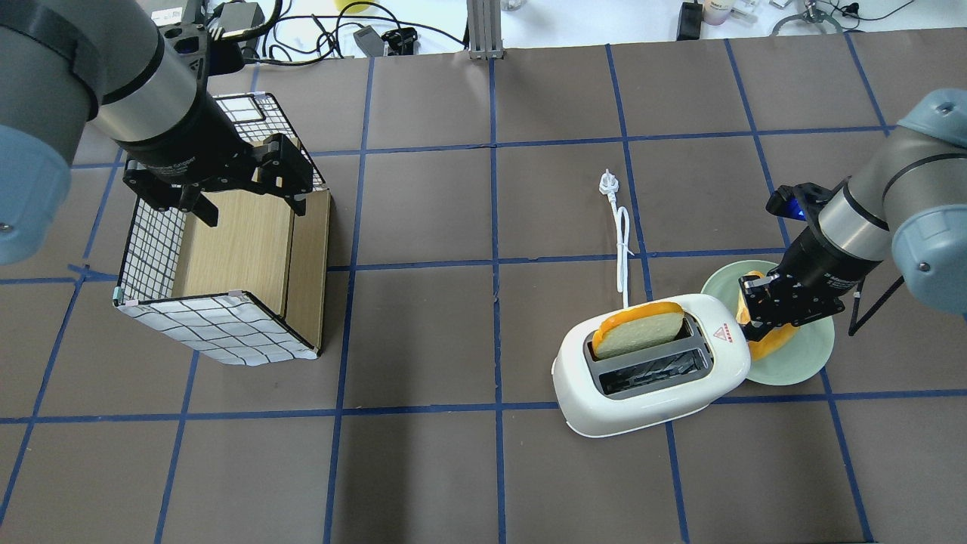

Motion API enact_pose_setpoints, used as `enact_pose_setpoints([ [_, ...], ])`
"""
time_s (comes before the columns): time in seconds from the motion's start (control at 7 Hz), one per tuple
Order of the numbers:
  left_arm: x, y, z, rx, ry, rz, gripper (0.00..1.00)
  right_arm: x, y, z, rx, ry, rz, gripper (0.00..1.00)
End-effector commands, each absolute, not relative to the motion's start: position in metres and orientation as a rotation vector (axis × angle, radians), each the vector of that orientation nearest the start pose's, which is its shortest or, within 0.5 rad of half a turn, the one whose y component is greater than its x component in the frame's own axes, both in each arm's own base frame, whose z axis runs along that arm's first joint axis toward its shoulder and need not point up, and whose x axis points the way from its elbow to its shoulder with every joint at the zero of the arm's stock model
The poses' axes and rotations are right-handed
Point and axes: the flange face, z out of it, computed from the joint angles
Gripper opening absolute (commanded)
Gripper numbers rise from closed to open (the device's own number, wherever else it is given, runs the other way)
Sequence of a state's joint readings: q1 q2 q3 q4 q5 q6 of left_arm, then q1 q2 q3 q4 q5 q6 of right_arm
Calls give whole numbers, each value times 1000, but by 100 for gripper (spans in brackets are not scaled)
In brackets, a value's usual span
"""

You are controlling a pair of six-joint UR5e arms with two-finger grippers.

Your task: Press toaster with right arm

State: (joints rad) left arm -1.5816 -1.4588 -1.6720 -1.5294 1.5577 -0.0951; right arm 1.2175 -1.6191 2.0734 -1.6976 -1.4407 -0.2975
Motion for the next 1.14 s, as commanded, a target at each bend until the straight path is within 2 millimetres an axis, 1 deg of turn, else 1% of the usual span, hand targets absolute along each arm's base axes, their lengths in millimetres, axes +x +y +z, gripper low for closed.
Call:
enact_pose_setpoints([
  [0.0,-139,-448,496,-133,3153,-84,100,0,-423,282,113,2885,397,0],
  [0.14,-139,-448,495,-133,3153,-81,100,-2,-426,275,114,2883,401,0],
  [0.29,-139,-448,495,-133,3154,-81,100,-2,-427,272,114,2882,405,0],
  [0.57,-139,-448,495,-133,3154,-81,100,-1,-425,268,114,2879,408,0],
  [0.86,-139,-448,495,-133,3153,-81,100,0,-420,257,115,2887,391,0],
  [1.0,-139,-448,496,-133,3153,-84,100,0,-420,257,115,2888,392,0],
])
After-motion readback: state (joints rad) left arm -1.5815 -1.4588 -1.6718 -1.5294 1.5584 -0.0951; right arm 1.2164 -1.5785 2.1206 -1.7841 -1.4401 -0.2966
